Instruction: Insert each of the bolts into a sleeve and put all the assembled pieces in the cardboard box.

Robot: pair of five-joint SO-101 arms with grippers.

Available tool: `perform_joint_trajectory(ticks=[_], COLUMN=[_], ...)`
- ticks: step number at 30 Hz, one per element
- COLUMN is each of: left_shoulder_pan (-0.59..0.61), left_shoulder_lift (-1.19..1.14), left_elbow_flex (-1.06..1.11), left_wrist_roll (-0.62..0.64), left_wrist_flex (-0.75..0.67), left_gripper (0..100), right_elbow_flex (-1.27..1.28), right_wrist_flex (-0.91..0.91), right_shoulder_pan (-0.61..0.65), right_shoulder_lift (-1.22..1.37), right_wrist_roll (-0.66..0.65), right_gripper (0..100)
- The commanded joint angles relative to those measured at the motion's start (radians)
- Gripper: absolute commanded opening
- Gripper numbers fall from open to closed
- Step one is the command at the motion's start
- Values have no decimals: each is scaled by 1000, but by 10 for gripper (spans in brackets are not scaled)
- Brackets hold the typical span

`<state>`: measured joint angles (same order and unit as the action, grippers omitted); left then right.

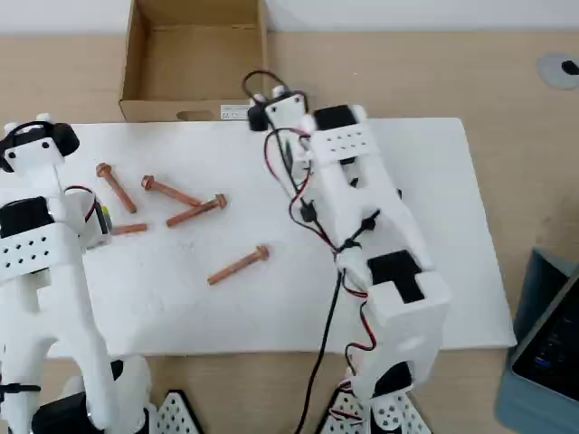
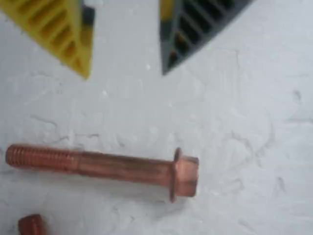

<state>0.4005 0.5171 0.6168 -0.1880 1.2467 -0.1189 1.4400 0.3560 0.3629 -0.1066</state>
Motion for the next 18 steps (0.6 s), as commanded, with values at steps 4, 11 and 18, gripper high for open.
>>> perform_joint_trajectory(ticks=[4, 11, 18], left_shoulder_pan=[2, 2, 2], left_shoulder_lift=[2, 2, 2], left_elbow_flex=[-44, -44, -44], left_wrist_roll=[-8, -8, -8], left_wrist_flex=[6, 6, 6], left_gripper=[107, 107, 107], right_elbow_flex=[-47, -48, -50], right_wrist_flex=[-51, -74, -92], right_shoulder_pan=[31, 28, 28], right_shoulder_lift=[33, 110, 177], right_wrist_roll=[21, 21, 21], right_gripper=[166, 164, 68])
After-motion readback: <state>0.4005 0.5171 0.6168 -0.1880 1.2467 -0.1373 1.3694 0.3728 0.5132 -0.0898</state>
